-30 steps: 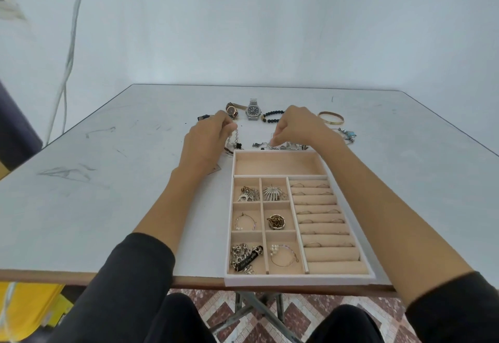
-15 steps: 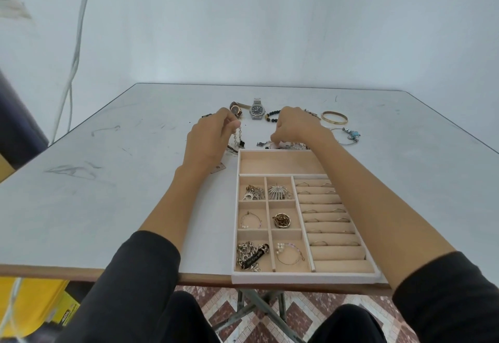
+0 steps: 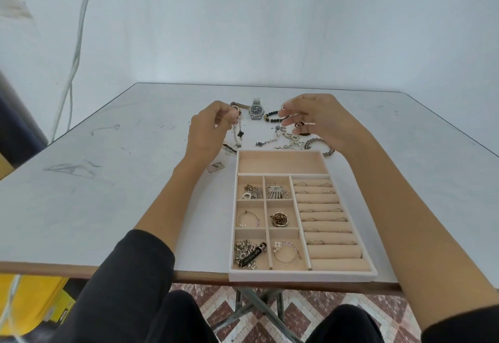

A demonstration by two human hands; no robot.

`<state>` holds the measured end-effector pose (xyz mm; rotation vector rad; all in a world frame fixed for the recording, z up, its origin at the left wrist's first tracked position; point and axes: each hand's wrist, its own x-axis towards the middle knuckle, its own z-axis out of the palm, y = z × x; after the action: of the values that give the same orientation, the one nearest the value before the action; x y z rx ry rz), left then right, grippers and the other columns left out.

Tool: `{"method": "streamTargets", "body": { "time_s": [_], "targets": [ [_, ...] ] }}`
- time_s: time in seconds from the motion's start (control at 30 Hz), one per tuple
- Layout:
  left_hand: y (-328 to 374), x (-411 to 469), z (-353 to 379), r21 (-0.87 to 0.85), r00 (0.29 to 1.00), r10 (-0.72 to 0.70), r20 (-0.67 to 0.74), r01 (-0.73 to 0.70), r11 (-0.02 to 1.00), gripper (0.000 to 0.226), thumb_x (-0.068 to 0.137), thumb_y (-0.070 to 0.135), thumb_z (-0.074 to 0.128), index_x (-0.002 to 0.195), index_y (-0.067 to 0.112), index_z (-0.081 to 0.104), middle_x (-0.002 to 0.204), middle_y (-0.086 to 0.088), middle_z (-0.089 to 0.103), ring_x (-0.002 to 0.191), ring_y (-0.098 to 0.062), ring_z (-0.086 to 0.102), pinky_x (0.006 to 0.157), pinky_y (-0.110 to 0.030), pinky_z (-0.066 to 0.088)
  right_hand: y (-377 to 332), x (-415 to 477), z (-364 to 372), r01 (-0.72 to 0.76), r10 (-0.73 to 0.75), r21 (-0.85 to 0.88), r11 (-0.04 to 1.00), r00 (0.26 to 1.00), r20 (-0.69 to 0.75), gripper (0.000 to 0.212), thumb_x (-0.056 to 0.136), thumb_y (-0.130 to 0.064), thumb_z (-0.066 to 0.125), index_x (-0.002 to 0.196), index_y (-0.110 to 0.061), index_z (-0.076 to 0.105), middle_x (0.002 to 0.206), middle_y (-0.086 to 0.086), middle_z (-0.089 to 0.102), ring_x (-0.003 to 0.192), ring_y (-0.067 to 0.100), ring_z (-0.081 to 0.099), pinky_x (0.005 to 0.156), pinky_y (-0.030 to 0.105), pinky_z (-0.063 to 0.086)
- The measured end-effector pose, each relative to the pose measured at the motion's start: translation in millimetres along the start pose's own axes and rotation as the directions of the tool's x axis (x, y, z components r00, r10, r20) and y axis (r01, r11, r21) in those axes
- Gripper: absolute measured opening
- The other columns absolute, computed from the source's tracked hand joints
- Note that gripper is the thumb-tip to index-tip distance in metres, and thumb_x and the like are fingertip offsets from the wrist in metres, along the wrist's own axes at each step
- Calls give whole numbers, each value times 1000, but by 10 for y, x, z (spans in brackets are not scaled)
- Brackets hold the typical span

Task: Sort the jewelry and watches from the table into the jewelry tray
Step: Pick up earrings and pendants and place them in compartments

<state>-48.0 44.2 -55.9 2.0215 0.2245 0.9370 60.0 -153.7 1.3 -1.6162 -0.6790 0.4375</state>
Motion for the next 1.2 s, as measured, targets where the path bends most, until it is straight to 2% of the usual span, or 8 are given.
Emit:
{"method": "streamTargets", "body": {
  "time_s": [0.13,0.27,0.4,0.57,0.67,0.77,1.0,1.2],
  "targets": [
    [99,-10,7,-70,1000,-4,1,4,998,14,97,20,55,91,9,63,76,10,65,64,2,56,65,-23,50,-36,-160,4,5,-8,124,992,1000,22,11,91,-14,61,96,-5,62,106,16,71,83,23,67,63,26,53],
    [194,-27,-6,-143,1000,-19,8,20,989,11,97,20,55,90,14,61,79,4,66,67,-1,58,63,-22,50,-91,-309,8,38,-46,161,986,998,46,10,93,-16,58,96,-7,60,106,15,72,81,23,68,63,26,52],
    [311,-57,-27,-233,999,-24,22,29,972,13,98,18,52,88,21,60,78,4,66,71,-5,59,64,-23,50,-146,-440,36,63,-79,214,975,995,66,8,93,-16,56,94,-8,59,103,16,72,75,22,68,57,24,49],
    [423,-76,-61,-332,998,-30,54,46,942,12,99,19,52,90,17,59,74,10,69,74,-13,59,68,-23,48,-145,-579,73,58,-86,296,954,993,80,11,94,-14,53,87,-11,60,91,12,73,68,21,65,52,23,47],
    [499,-94,-90,-386,999,-15,49,33,922,11,98,18,52,91,16,59,77,10,69,75,-9,61,68,-19,48,-125,-641,78,60,-93,322,945,992,89,11,94,-15,53,86,-11,60,86,10,71,66,21,64,53,22,48],
    [558,-106,-121,-447,998,-25,51,45,893,7,97,17,55,93,15,60,81,9,70,77,-7,62,72,-19,49,-111,-676,85,46,-80,319,947,992,94,11,94,-15,53,87,-11,60,83,8,70,64,20,63,54,23,47],
    [655,-141,-173,-574,993,-49,112,105,812,7,93,8,59,96,13,61,89,1,72,79,-13,63,85,-29,49,-74,-667,110,-1,-24,244,970,995,99,9,93,-15,55,88,-10,61,80,9,69,62,20,63,53,23,47],
    [770,-258,-227,-517,984,-11,178,103,850,17,93,6,56,104,18,63,100,1,70,68,-15,62,81,-27,48,-64,-680,137,-7,-14,199,980,995,103,8,93,-15,57,89,-10,62,81,10,69,63,22,62,55,24,47]
  ]
}}
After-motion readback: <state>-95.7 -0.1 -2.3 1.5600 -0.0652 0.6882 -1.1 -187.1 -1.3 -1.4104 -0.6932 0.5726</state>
